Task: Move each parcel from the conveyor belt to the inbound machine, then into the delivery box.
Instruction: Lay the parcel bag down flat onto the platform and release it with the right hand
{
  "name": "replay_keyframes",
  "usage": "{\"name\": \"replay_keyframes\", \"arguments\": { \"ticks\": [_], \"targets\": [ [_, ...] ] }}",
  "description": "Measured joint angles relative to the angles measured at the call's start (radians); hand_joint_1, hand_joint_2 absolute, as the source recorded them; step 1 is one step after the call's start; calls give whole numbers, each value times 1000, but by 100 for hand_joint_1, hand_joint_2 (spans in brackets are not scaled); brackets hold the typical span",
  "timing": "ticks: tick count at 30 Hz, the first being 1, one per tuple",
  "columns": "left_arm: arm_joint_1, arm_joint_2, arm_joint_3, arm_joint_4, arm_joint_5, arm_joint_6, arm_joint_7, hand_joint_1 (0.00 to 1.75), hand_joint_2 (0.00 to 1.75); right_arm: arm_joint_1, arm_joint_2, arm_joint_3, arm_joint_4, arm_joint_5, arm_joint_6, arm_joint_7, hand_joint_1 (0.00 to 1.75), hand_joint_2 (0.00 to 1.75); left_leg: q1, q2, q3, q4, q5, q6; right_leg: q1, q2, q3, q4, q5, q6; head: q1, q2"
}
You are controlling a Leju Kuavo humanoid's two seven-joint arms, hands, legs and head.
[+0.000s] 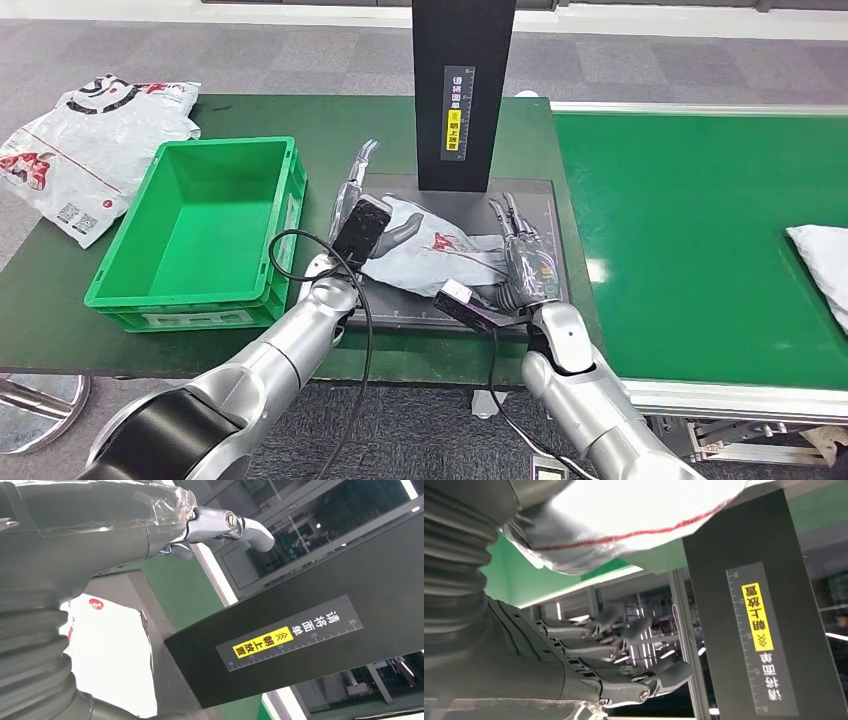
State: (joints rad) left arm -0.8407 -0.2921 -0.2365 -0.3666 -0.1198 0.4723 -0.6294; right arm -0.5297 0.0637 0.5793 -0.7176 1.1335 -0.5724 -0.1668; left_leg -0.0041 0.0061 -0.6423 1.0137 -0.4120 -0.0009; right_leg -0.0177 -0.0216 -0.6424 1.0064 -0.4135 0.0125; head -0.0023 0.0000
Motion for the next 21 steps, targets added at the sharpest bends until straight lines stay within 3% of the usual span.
{"name": "replay_keyframes", "arguments": {
  "ticks": [21],
  "targets": [
    [-1, 0, 0, 0, -1, 0, 0, 0, 175, -10, 5, 0, 29, -1, -2, -1, 0, 175, 0, 0, 0, 0, 0, 0, 0, 0, 0, 0, 0, 0, 0, 0]
  ]
}}
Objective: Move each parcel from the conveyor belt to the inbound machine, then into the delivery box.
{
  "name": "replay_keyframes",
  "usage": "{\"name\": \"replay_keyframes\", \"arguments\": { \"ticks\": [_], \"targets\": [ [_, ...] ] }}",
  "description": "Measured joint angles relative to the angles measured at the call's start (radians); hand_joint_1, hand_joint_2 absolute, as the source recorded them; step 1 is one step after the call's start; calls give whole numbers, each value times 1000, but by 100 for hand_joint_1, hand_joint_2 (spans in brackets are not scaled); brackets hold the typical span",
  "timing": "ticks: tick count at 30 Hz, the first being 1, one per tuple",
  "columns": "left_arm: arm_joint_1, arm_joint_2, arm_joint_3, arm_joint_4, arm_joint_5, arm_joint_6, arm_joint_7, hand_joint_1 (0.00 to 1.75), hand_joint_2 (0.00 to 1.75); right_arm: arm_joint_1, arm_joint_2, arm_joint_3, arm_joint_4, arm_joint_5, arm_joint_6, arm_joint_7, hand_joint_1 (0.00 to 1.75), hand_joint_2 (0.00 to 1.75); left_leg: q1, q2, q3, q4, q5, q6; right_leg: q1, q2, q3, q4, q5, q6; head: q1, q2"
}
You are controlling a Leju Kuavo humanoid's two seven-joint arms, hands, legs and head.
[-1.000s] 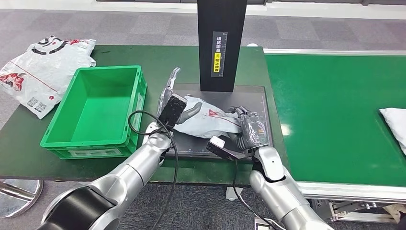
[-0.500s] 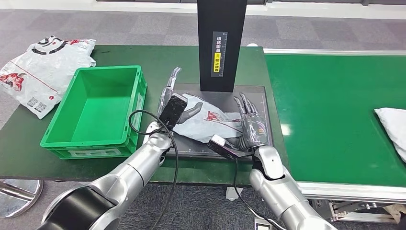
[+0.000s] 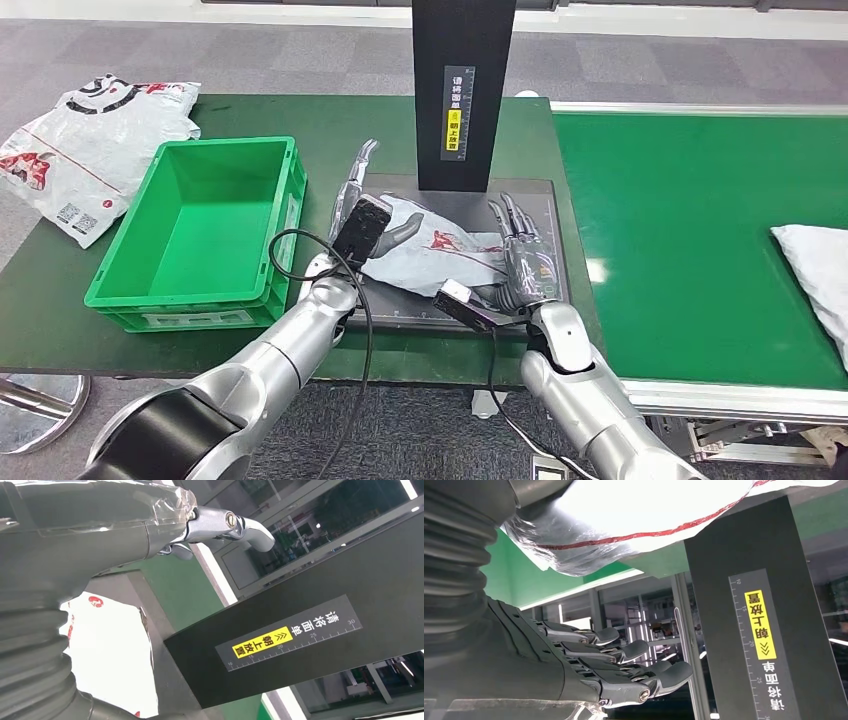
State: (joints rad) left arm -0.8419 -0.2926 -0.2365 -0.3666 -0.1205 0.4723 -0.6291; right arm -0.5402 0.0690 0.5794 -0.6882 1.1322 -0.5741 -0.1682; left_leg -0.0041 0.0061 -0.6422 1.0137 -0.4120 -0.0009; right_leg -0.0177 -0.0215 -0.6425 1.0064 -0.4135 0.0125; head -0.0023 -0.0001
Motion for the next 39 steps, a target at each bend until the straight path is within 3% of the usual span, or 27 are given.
{"name": "replay_keyframes", "arguments": {
  "ticks": [10, 14, 15, 17, 19, 20, 22, 23, 25, 29, 39],
  "targets": [
    [0, 0, 0, 0, -2, 0, 0, 0, 175, 0, 0, 0, 0, 0, 0, 0, 0, 175, 0, 0, 0, 0, 0, 0, 0, 0, 0, 0, 0, 0, 0, 0],
    [-1, -1, -1, 1, -18, -18, 19, 0, 175, -1, 0, -3, 1, -29, 27, -28, 0, 0, 0, 0, 0, 0, 0, 0, 0, 0, 0, 0, 0, 0, 0, 0],
    [-3, -1, -6, 2, -40, -45, 53, 0, 175, -4, -3, -14, 4, -80, 77, -76, 0, 0, 0, 0, 0, 0, 0, 0, 0, 0, 0, 0, 0, 0, 0, 0],
    [-8, -3, -27, 8, -97, -120, 155, 0, 175, -26, -16, -74, 29, -299, 291, -220, 0, 0, -1, 0, 0, 0, 0, 1, -1, -1, -1, 0, 0, 1, 0, 0],
    [-10, -8, -53, 12, -131, -160, 225, 0, 175, -64, -35, -171, 70, -662, 552, -320, 0, 0, -1, -3, -2, 1, 1, 2, -1, -3, 0, 0, 1, 1, 0, 0],
    [-11, -12, -62, 14, -136, -163, 239, 0, 175, -84, -43, -216, 90, -859, 636, -338, 0, 0, -2, -3, -2, 1, 2, 2, -1, -4, 0, 0, 1, 2, 0, 0],
    [-13, -17, -74, 16, -139, -166, 252, 0, 175, -122, -53, -275, 123, -1168, 683, -348, 0, 0, -2, -2, -2, 1, 2, 3, -2, -2, 0, -1, 2, 3, 0, 0],
    [-15, -19, -78, 17, -139, -166, 256, 0, 175, -138, -54, -293, 137, -1251, 674, -349, 0, 0, -2, -1, -2, 1, 2, 3, -2, -1, 0, -1, 3, 3, 0, 0],
    [-18, -23, -83, 18, -139, -167, 259, 0, 175, -159, -55, -317, 159, -1261, 655, -349, 0, 0, -2, 0, -1, 2, 1, 3, -2, 1, 0, -1, 3, 3, 0, 0],
    [-22, -26, -87, 20, -137, -167, 259, 0, 175, -172, -57, -329, 186, -1083, 625, -354, 0, 0, -2, 0, -1, 1, 1, 3, -2, 2, -1, -1, 2, 3, 0, 0],
    [-26, -27, -87, 21, -135, -167, 259, 0, 175, -184, -60, -330, 209, -1063, 615, -357, 0, 0, 0, 0, -1, 1, 1, 2, -1, 2, -1, -1, 2, 3, 0, 0]
  ]
}}
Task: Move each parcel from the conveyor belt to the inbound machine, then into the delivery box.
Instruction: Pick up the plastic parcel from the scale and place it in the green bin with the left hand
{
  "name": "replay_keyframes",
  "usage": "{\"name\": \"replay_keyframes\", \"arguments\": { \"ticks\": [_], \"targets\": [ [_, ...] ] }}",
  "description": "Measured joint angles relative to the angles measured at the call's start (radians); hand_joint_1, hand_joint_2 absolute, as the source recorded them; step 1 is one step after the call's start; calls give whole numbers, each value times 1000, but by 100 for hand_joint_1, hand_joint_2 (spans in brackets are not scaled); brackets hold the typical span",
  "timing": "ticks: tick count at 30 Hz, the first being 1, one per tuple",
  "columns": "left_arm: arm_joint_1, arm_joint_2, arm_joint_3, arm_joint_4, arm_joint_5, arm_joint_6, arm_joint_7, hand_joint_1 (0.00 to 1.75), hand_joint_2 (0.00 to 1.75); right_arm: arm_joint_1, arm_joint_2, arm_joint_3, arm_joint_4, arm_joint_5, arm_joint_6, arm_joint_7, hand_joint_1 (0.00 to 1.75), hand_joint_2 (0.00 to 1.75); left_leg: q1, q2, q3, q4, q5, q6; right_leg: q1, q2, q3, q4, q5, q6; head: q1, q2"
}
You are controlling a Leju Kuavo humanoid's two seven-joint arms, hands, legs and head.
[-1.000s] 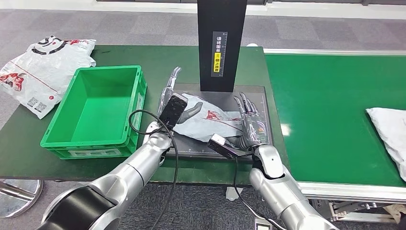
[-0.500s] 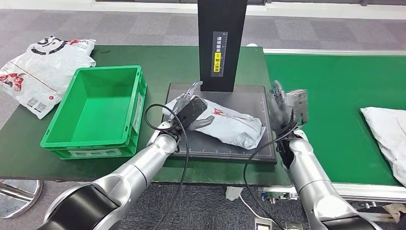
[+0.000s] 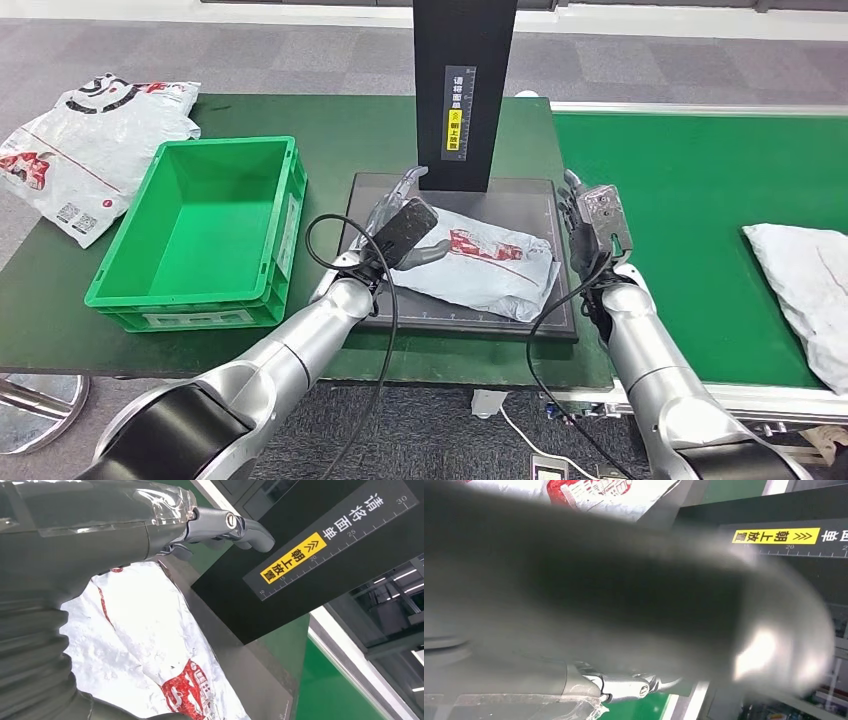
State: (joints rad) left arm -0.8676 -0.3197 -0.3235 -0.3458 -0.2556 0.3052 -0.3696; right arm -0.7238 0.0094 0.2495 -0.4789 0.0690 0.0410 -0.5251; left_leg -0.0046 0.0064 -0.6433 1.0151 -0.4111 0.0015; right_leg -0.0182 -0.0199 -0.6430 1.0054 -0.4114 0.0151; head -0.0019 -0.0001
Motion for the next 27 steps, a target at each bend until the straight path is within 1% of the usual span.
{"name": "replay_keyframes", "arguments": {
  "ticks": [27],
  "targets": [
    [-5, 0, 0, 6, 0, 0, 0, 0, 175, -10, -1, -10, 13, 0, 0, 0, 0, 0, 0, 0, 0, 0, 0, 0, 0, 0, 0, 0, 0, 0, 0, 0]
  ]
}}
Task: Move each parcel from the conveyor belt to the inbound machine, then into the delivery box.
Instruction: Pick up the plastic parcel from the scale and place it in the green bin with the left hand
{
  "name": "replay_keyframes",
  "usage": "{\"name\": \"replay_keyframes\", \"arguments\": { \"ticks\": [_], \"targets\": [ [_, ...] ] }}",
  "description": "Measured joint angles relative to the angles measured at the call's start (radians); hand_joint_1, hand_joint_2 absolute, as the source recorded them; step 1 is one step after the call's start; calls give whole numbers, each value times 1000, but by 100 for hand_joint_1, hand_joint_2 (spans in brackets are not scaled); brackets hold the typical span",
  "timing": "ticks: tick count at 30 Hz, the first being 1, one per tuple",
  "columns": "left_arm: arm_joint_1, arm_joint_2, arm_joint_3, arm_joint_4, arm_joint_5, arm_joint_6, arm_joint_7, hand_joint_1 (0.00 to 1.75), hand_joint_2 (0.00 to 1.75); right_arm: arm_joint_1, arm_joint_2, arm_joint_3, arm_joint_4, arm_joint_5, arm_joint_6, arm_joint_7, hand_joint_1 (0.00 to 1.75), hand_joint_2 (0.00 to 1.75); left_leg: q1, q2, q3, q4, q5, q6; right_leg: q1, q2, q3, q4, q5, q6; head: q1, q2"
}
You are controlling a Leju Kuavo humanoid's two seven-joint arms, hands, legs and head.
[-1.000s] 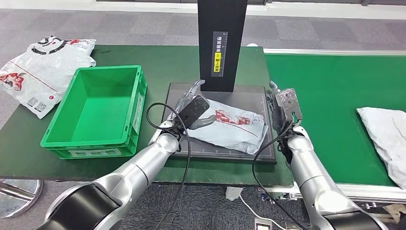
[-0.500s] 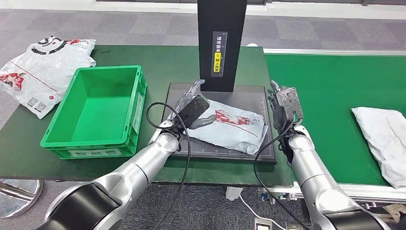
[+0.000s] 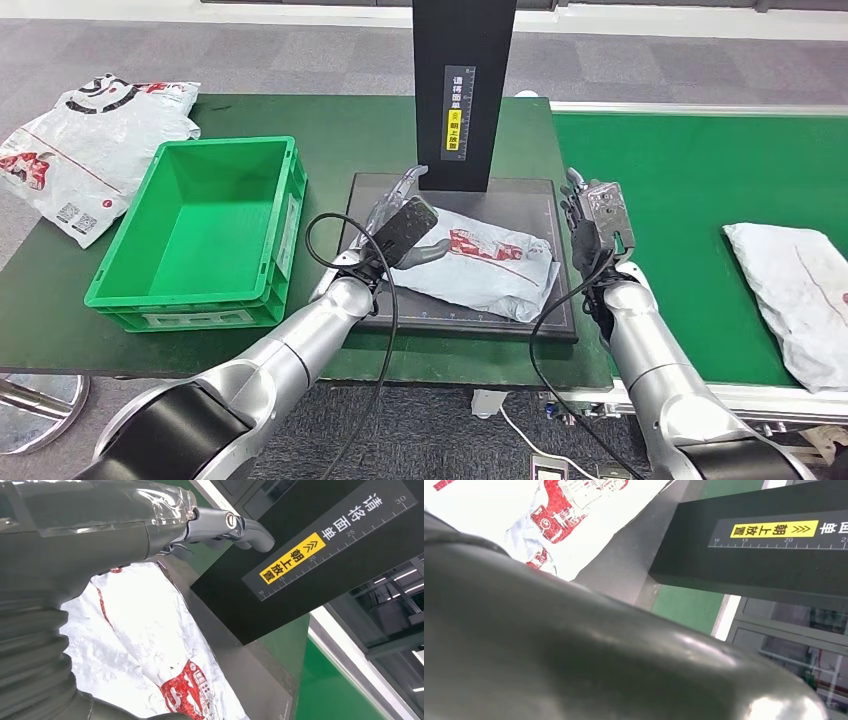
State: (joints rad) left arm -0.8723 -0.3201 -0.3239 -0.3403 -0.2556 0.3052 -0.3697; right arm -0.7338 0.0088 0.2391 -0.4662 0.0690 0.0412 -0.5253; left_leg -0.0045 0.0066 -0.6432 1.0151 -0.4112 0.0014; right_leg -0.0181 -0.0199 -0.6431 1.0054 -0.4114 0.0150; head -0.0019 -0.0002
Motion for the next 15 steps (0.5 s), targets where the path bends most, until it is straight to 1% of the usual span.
{"name": "replay_keyframes", "arguments": {
  "ticks": [10, 12, 13, 14, 15],
  "targets": [
    [0, 0, 0, 0, 0, 0, 0, 0, 175, 0, 0, -1, 0, 0, 0, 0, 0, 0, 0, 0, 0, 0, 0, 0, 0, 0, 0, 0, 0, 0, 0, 0],
    [-1, 0, -2, 1, -12, -7, 13, 0, 175, 1, 0, -2, 0, -1, -8, -6, 0, 0, 0, 0, 0, 0, 0, 0, 0, 0, 0, 0, 0, 0, 0, 0],
    [-1, -3, -12, 7, -47, -19, 48, 0, 175, 9, 0, -3, -8, -4, -25, -14, 0, 0, 0, 0, 0, 0, 0, 0, 0, 0, 0, -1, 0, 0, 0, 0],
    [1, -8, -35, 15, -116, -33, 117, 0, 175, 27, -1, -7, -30, -7, -49, -21, 0, 0, 0, -1, 1, 0, -1, 0, 0, -1, 1, -1, -1, 0, 0, 0],
    [7, -13, -77, 24, -227, -45, 219, 0, 175, 54, -1, -13, -66, -11, -75, -23, 0, 0, 0, -2, 3, 0, -1, 0, 0, -2, 3, -1, -2, 0, 0, 0]
  ]
}}
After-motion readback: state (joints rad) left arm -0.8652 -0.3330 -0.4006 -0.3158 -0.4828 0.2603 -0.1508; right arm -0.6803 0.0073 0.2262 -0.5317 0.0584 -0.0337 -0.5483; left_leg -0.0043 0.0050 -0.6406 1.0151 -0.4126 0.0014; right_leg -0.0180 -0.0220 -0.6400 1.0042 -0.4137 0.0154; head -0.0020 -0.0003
